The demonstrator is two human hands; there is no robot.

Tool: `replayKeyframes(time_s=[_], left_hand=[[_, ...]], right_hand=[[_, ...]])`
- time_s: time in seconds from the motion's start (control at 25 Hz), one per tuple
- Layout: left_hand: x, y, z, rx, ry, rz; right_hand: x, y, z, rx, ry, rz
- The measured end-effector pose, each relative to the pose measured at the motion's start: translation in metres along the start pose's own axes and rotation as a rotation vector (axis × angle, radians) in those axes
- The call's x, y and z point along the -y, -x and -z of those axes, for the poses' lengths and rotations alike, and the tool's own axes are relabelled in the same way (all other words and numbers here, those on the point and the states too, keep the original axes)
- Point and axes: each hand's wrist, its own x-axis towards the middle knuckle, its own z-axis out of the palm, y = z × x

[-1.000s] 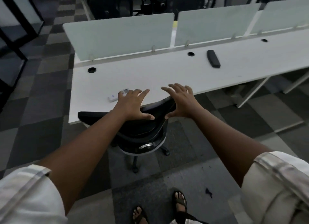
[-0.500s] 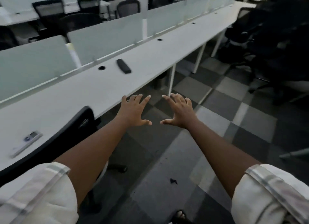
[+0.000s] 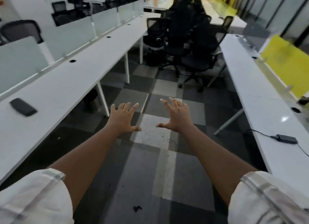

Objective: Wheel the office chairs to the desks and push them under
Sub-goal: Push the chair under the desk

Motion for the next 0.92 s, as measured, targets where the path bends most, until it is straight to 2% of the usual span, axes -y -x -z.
replayKeyframes(time_s=[0.24,0.52,0.92], left_hand=[[-0.04,-0.141,-0.015,0.03,0.002,-0.141],[-0.007,-0.348,-0.025,0.073,-0.011,-0.178],[-0.013,-0.602,-0.005,-0.021,-0.018,-0.305]], right_hand=[[-0.096,-0.056,-0.019,-0.005,0.058,-0.18],[-0.177,-0.205,-0.045,-0.01,0.052,-0.333],[-0.291,-0.408,-0.066,0.01,0.084,-0.45]])
